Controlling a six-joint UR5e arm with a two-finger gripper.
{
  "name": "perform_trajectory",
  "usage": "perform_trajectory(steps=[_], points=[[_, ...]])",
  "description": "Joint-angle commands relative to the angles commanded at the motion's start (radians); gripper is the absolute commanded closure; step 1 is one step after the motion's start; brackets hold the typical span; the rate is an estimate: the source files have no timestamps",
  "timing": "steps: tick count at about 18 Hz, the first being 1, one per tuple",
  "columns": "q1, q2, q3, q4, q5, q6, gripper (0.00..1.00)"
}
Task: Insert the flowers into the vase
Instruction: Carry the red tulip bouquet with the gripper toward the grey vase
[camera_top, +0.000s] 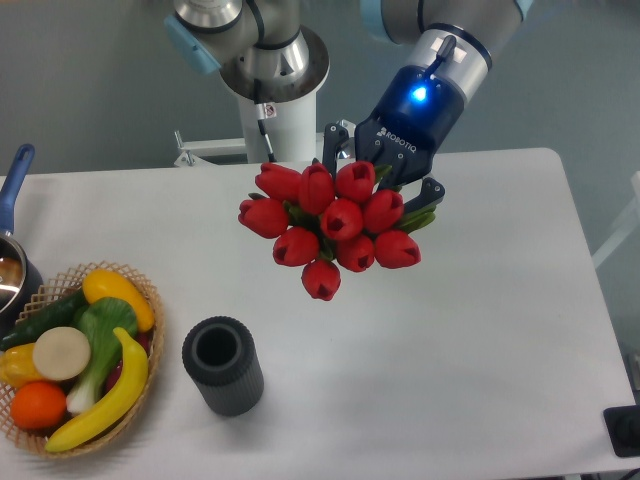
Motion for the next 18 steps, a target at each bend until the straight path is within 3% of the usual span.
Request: perform_trajectory(steps=[12,18], points=[[-0.008,0.002,-0.005,0.002,0.000,0.000,0.67],[-0.047,-0.017,0.011,0.006,-0.002,0.002,0.67]])
